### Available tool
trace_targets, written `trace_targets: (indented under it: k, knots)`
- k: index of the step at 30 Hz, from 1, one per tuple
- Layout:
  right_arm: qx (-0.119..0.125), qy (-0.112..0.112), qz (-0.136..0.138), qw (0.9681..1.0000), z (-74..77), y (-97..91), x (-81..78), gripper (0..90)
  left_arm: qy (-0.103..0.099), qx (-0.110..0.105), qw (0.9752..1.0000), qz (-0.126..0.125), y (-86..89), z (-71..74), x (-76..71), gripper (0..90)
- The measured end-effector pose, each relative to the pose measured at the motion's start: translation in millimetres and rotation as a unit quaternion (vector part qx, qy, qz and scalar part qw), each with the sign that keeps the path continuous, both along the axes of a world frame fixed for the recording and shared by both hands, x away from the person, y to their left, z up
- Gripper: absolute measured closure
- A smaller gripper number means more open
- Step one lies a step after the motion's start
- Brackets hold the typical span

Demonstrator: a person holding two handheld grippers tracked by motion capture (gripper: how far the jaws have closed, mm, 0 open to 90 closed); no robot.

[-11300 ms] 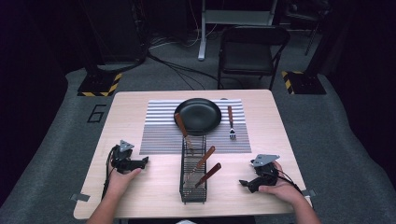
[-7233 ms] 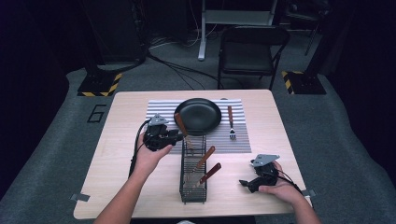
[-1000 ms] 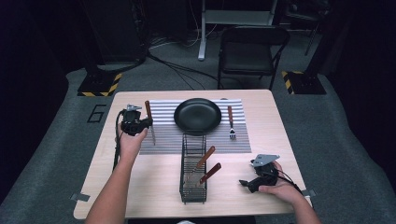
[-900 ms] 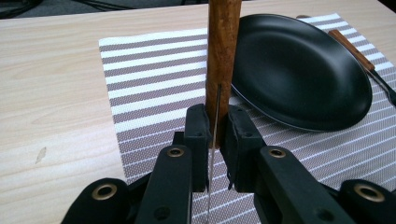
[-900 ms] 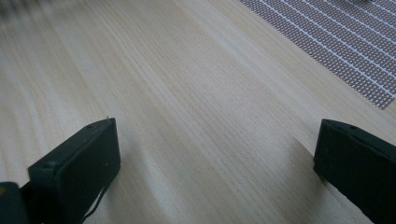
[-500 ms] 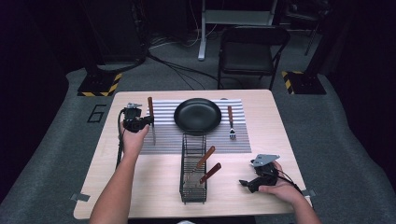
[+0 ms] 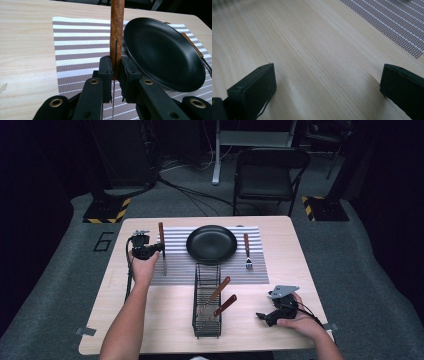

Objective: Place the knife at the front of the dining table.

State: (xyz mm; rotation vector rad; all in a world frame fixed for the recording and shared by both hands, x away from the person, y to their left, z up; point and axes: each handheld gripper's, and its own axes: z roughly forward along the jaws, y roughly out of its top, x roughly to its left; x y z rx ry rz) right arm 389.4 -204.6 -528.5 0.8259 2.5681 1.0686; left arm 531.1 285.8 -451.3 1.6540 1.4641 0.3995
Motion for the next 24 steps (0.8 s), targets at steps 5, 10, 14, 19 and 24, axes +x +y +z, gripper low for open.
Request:
trace_targets:
  k: [5,10,14,19,24]
  knots:
    - [0.0,0.0,0.0,1.0,0.0,0.1,0.0,0.0,0.014,-0.007,0.9999,0.003,3.2,0.8,2.7,80.3]
    - [0.0,0.0,0.0,1.0,0.0,-0.1,0.1,0.0,0.015,0.005,0.9999,-0.006,-0.7,4.7,6.3,80.4]
    - [-0.002,-0.001,0.003,1.0,0.0,-0.4,0.3,0.0,0.024,0.0,0.9997,-0.007,-4.9,0.1,12.4,80.4]
    - [0.001,0.0,0.0,1.0,0.0,-0.1,0.1,0.0,0.026,-0.009,0.9996,0.001,-5.6,-7.3,18.2,80.4]
    - [0.001,0.0,0.0,1.0,0.0,-0.1,0.1,0.0,0.033,-0.025,0.9991,0.005,-3.3,-14.4,23.4,80.4]
